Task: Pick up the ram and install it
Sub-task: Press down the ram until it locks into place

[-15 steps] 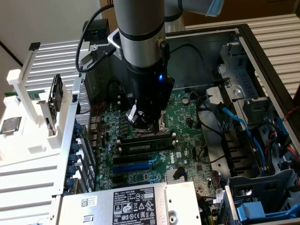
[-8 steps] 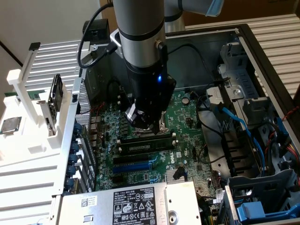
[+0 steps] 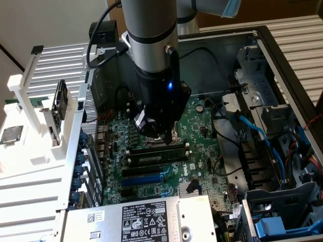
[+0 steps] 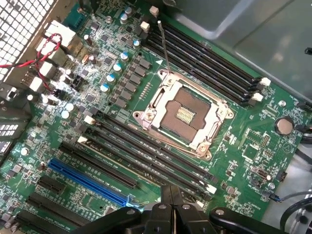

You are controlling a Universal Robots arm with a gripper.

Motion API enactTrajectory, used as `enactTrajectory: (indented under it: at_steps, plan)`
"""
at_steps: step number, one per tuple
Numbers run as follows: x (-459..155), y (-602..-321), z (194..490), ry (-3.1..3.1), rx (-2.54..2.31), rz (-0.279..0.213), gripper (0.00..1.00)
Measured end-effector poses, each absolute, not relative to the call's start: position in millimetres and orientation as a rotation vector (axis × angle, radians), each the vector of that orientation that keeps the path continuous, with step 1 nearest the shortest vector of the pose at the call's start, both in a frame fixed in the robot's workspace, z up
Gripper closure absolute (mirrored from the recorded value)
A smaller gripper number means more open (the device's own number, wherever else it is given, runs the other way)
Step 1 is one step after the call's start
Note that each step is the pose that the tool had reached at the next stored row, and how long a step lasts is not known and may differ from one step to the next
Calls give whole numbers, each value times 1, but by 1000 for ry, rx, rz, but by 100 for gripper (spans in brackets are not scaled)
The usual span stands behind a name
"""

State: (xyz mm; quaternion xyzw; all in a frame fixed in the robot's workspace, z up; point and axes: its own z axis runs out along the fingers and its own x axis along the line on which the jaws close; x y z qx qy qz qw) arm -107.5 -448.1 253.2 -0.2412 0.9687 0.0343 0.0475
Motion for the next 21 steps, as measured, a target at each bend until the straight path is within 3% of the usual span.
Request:
enactTrajectory:
  at_steps: [21]
  plan:
    - [-108, -448, 253, 3106, -443, 138, 90]
